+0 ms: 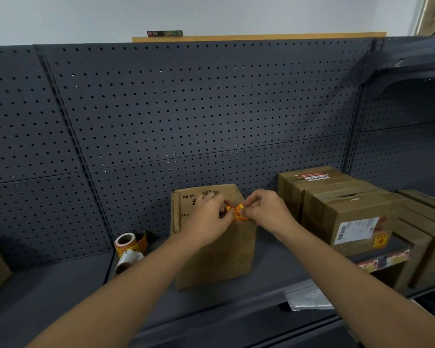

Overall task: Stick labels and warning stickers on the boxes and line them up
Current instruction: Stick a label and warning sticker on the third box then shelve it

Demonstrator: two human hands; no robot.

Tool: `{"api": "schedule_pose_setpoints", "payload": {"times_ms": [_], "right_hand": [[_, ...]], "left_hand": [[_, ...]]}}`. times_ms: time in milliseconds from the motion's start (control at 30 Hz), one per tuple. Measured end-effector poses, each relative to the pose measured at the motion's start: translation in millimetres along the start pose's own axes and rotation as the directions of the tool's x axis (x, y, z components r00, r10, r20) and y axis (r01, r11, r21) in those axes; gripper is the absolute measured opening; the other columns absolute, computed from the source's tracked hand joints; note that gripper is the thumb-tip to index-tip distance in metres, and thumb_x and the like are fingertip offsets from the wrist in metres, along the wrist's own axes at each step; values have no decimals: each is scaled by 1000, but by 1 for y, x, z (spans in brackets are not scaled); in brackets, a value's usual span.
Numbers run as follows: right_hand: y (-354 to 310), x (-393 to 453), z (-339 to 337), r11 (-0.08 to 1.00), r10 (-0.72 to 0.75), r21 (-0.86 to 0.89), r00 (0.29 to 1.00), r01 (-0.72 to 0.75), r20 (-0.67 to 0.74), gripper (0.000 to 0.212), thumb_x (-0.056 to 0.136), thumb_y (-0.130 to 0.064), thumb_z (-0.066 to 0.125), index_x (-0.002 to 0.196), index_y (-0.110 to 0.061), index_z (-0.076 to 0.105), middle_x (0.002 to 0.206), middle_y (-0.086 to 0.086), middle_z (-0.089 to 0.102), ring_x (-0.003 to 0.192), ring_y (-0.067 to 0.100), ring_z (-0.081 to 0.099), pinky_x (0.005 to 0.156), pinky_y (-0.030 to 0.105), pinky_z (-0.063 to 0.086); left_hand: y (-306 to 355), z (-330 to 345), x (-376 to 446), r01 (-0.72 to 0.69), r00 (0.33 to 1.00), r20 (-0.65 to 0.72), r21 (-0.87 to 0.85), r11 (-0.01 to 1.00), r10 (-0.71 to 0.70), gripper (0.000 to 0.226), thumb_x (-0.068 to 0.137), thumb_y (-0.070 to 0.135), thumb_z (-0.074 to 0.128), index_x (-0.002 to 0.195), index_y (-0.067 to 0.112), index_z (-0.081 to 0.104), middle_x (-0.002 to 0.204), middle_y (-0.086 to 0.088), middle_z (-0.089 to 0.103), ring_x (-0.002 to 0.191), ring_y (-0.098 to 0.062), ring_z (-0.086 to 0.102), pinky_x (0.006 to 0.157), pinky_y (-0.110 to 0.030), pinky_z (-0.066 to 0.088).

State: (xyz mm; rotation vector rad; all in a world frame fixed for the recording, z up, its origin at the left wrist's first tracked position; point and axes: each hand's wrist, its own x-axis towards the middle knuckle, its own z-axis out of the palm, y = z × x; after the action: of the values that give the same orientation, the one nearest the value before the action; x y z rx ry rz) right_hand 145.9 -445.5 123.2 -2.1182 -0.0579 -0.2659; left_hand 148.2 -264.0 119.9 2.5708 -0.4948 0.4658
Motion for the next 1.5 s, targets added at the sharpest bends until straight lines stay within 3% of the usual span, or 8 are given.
{"api": "schedule_pose_setpoints", "payload": {"times_ms": [300, 433, 633, 767, 967, 1133, 1300, 1500], "right_hand": [[0, 0, 6, 996, -2, -84, 1000, 2, 0, 19, 85, -18, 80, 97, -20, 65, 87, 1, 71, 86, 15, 68, 77, 36, 60], [-1, 0, 14, 994, 22, -111, 1000, -21, 9, 24, 89, -14, 75, 106, -19, 58, 95, 2, 65, 88, 14, 62, 75, 31, 55], [-2, 11, 20, 989, 128, -83, 991, -125, 32, 23, 92, -11, 61, 113, -17, 56, 113, 4, 51, 94, 16, 56, 65, 27, 44], [-3, 19, 23, 987, 158, -45, 986, -156, 47, 14, 95, -17, 52, 105, -7, 56, 88, 4, 58, 76, 15, 57, 58, 29, 43], [5, 8, 35, 992, 104, 72, 995, -104, 9, 35, 99, -45, 63, 112, -17, 45, 100, 1, 59, 84, 12, 59, 67, 30, 48], [15, 9, 40, 952, 201, 225, 978, -207, 46, 33, 101, -47, 60, 106, -14, 62, 98, 2, 68, 89, 17, 67, 76, 41, 59], [19, 4, 47, 991, 118, 72, 993, -116, -29, 43, 106, -41, 47, 84, -11, 67, 68, 4, 58, 64, 20, 56, 63, 39, 42], [18, 8, 50, 994, 112, -13, 993, -113, -21, 43, 109, -32, 41, 78, -12, 62, 69, 5, 59, 61, 19, 55, 60, 35, 40]], "left_hand": [[1, 1, -4, 45, 997, 56, 69, 997, -49, 42, 104, 46, 49, 142, 30, 54, 138, 7, 51, 129, -14, 47, 103, -36, 47], [0, 1, -1, 88, 991, 95, 89, 992, -97, 44, 106, 44, 46, 147, 29, 51, 156, 5, 45, 144, -20, 41, 118, -44, 38], [-3, 2, 7, 146, 978, 141, 50, 988, -152, 38, 107, 42, 47, 142, 31, 57, 140, 6, 59, 123, -16, 57, 102, -41, 52], [-4, 2, 7, 198, 973, 130, -21, 980, -193, 34, 105, 42, 51, 137, 33, 61, 126, 9, 66, 106, -12, 62, 85, -32, 55], [-14, 0, 8, 208, 973, 115, -68, 976, -199, 37, 102, 52, 52, 131, 35, 66, 118, 12, 70, 106, -14, 65, 88, -42, 58], [-7, -1, 7, 236, 949, 183, 126, 963, -257, 65, 102, 65, 38, 155, 28, 42, 168, -1, 28, 154, -28, 29, 123, -49, 30], [0, 0, 11, 177, 926, 288, 245, 953, -246, 60, 109, 53, 21, 161, 23, 28, 173, -8, 8, 159, -27, 8, 129, -46, 5], [3, 2, 9, 174, 932, 267, 265, 949, -245, 55, 111, 46, 20, 162, 24, 27, 173, -7, 9, 159, -24, 8, 130, -45, 5]]}}
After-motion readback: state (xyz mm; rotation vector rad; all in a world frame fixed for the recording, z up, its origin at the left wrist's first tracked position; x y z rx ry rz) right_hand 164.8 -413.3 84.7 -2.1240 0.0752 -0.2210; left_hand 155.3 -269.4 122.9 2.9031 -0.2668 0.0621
